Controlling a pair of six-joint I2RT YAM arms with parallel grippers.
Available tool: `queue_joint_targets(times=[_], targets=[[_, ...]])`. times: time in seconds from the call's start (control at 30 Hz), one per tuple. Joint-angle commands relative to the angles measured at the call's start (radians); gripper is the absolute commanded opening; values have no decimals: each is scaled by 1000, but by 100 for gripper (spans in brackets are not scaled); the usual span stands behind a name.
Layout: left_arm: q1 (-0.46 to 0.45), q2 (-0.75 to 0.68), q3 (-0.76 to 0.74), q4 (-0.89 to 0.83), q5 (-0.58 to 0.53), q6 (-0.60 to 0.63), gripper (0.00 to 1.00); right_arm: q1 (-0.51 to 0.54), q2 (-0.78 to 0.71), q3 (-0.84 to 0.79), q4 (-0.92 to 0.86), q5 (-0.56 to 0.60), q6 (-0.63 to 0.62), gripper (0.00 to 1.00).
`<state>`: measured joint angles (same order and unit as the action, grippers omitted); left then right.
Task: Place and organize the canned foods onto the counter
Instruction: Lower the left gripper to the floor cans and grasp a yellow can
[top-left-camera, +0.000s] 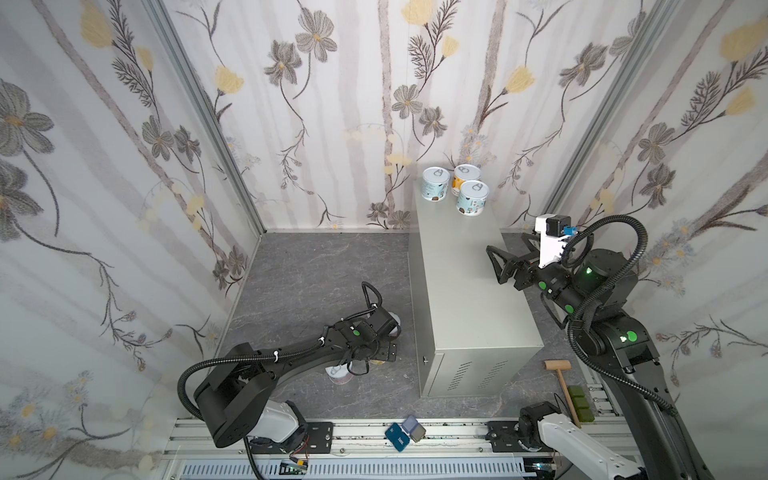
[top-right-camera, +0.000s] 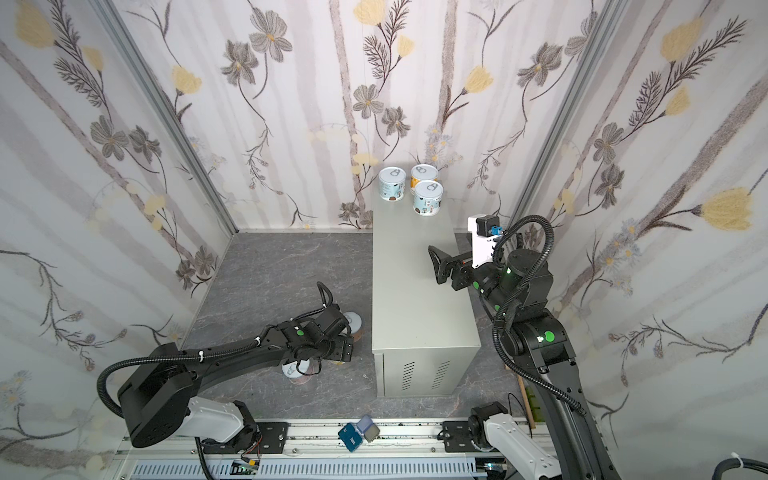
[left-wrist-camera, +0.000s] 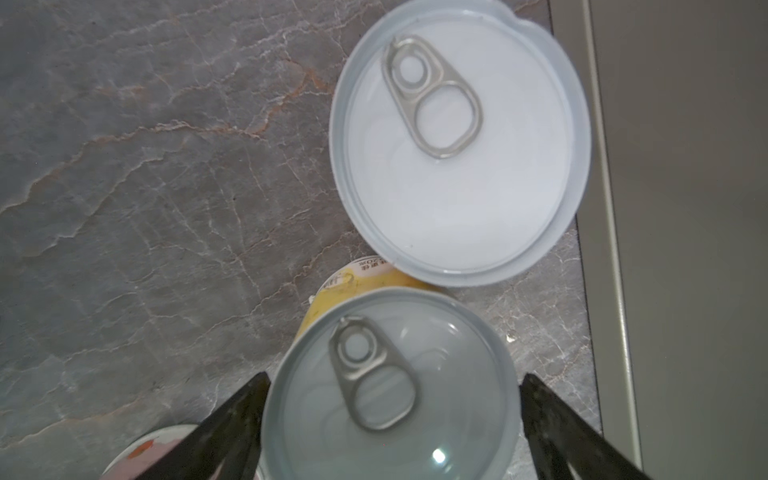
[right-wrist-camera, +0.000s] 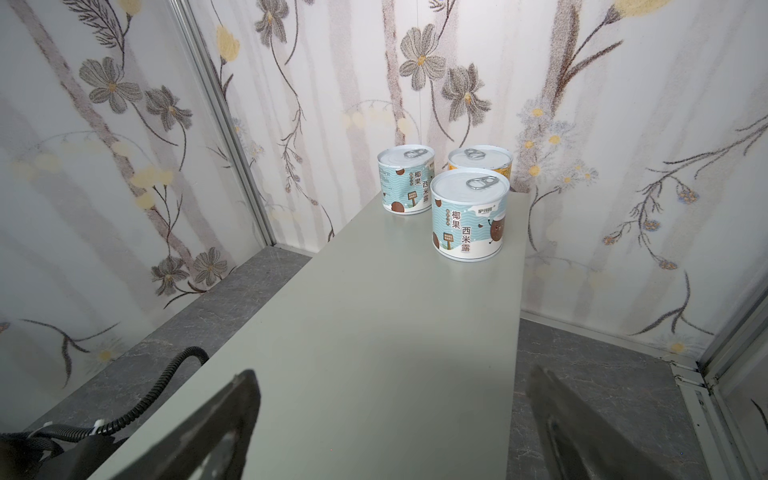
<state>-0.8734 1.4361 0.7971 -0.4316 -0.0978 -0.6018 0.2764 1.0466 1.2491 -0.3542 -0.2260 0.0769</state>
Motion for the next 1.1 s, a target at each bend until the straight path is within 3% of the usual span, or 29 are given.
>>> queue_joint_targets(times=[0.0, 0.4, 0.63, 0.9, 1.07], targets=[[-3, 19, 8, 33, -19, -8, 90, 1, 0, 5, 13, 1, -9, 100], [-8, 19, 16, 0, -48, -9, 71, 0, -1, -17, 29, -4, -5, 100], [-5, -32, 48, -67, -64, 24, 53, 1, 4, -40, 58, -12, -22, 100], [9, -157, 104, -182, -9, 94, 46, 7, 12, -79, 135, -122, -28, 100], [68, -291, 148, -237, 90, 159, 45, 34, 23, -102, 178, -177, -45, 100]])
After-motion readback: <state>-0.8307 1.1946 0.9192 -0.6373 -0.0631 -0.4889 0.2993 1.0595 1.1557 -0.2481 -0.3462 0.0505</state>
